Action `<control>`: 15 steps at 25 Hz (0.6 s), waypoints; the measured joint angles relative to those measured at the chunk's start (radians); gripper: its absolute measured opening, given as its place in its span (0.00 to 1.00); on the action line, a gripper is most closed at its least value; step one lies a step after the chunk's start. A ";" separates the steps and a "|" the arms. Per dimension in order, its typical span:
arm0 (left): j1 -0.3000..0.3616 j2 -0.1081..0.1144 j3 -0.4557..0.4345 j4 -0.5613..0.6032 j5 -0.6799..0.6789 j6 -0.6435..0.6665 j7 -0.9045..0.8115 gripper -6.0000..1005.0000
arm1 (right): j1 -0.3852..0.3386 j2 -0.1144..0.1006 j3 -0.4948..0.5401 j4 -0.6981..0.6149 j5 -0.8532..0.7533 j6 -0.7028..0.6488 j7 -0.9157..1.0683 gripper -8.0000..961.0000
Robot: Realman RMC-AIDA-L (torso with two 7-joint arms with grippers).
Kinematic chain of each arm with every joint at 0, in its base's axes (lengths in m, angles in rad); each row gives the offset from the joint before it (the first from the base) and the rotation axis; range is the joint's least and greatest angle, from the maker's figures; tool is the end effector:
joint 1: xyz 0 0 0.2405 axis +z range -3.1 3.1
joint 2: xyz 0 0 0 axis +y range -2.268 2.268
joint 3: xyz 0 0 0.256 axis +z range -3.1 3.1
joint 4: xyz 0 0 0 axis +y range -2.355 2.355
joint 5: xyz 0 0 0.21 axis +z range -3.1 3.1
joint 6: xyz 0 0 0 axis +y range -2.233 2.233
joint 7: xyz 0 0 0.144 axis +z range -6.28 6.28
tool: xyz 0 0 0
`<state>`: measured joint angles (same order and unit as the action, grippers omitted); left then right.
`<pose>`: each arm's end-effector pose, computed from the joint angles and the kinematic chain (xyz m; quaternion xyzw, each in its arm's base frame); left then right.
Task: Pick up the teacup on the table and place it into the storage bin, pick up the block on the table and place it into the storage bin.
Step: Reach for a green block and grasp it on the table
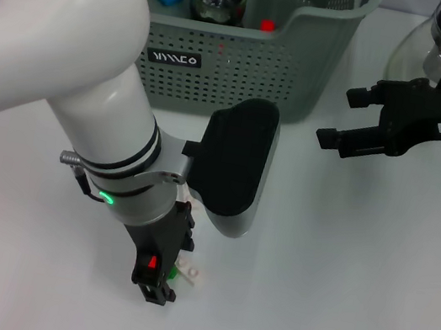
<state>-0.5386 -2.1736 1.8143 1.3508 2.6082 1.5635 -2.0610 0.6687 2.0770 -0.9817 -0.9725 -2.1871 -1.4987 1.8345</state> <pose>-0.1636 0.2794 -0.0934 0.9605 -0.0380 -0.2745 0.0270 0.1893 0.3760 0.0035 -0.9733 0.1957 0.0718 0.0957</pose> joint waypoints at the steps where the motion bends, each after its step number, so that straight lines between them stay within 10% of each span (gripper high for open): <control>1: 0.000 0.000 0.000 0.000 0.002 0.000 0.000 0.73 | 0.000 0.000 0.000 0.000 0.000 0.000 0.000 0.97; 15: 0.001 0.003 -0.003 0.032 0.011 0.045 0.006 0.70 | 0.001 0.000 0.001 0.000 0.001 0.008 -0.001 0.97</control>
<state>-0.5376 -2.1709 1.8112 1.3832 2.6191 1.6085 -2.0546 0.6695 2.0770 -0.9802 -0.9725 -2.1858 -1.4908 1.8340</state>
